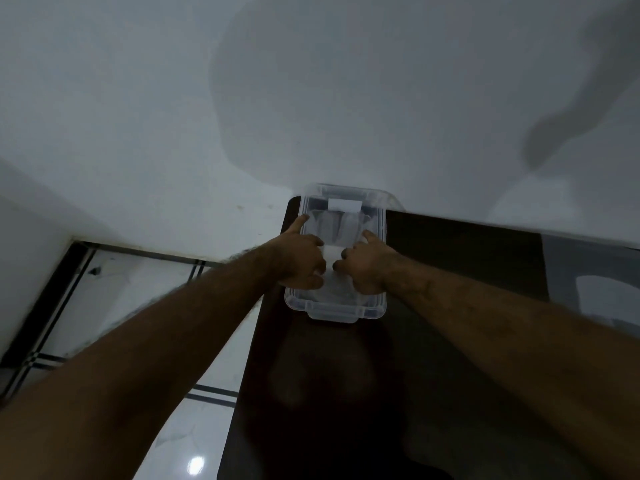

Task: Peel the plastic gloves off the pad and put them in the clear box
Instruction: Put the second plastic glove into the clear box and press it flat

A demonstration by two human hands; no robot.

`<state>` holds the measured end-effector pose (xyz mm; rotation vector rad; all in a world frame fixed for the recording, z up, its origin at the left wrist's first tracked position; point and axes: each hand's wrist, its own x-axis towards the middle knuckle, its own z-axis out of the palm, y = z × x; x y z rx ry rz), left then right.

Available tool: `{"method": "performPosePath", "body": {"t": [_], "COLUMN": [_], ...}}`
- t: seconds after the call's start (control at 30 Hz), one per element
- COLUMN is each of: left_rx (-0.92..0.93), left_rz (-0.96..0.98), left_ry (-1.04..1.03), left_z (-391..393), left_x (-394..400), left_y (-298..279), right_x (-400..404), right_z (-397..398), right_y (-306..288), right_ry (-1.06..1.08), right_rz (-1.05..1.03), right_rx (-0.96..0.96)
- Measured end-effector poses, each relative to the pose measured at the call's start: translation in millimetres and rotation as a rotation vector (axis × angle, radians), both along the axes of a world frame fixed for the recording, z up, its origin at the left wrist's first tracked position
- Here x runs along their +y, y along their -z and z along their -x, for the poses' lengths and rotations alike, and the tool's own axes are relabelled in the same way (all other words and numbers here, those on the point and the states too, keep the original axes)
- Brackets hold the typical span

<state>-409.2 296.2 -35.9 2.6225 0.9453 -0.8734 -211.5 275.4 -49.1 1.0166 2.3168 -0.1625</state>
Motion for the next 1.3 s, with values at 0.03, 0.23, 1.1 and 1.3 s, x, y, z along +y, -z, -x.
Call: {"method": "performPosePath", "body": {"t": [0.03, 0.23, 1.1, 1.3], "left_rx": [-0.01, 0.064, 0.11, 0.14], "left_rz": [-0.015, -0.095, -0.12, -0.106], "left_ry": [-0.007, 0.01, 0.127, 0.102], "left_z": [-0.6, -1.3, -15.2, -14.0], "left_x": [1.8, 8.4, 2.2, -2.8], "left_y": [0.1, 14.5, 14.7, 8.9], "right_x": [-0.5, -0.1, -24.6, -18.4], "right_z": [-0.5, -4.7, -5.9, -7.8], "right_y": [3.0, 7.9, 5.6, 8.8], "right_ry": [0.003, 0.041, -0.1, -0.06], "right_rz": [-0.004, -0.006, 0.026, 0.061], "right_rx": [-0.015, 0.025, -0.035, -0.02]}}
